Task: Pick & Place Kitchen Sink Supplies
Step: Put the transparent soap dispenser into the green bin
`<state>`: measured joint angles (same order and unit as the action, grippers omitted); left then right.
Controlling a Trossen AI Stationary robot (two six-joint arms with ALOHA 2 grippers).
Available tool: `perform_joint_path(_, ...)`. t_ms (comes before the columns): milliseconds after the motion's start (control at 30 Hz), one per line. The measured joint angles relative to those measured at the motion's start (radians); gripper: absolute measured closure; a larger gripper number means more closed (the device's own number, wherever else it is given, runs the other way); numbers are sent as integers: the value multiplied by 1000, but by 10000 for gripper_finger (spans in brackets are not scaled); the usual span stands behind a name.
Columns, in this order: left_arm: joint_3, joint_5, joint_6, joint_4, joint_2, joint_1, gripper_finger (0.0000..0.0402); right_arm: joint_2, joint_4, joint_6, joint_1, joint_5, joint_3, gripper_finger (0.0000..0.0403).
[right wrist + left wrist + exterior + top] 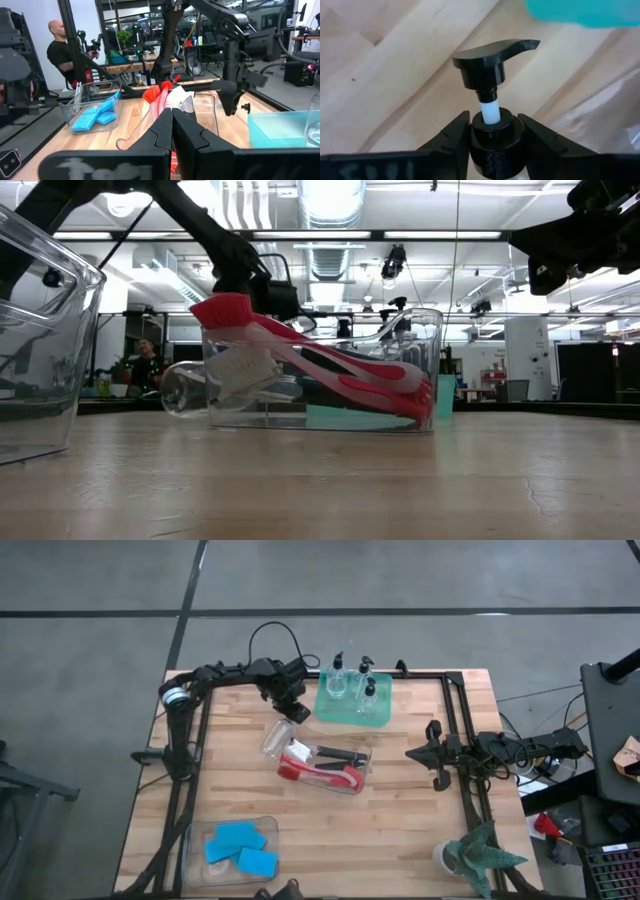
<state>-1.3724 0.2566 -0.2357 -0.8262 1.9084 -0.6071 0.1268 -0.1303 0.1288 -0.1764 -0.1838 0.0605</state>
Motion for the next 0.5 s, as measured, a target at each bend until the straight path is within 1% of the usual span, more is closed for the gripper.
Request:
perform_joint_path(300, 0, -39, 19, 24, -117, -2, 269, 0, 0, 1, 0, 0, 0, 394)
perform_joint_path(367, 0, -63, 26, 35, -154, -1, 265, 0, 0, 0, 0, 0, 0, 394)
perform_joint_path(500, 0, -144, 29, 82, -232, -1, 264, 0, 0, 1, 0, 0, 0, 394)
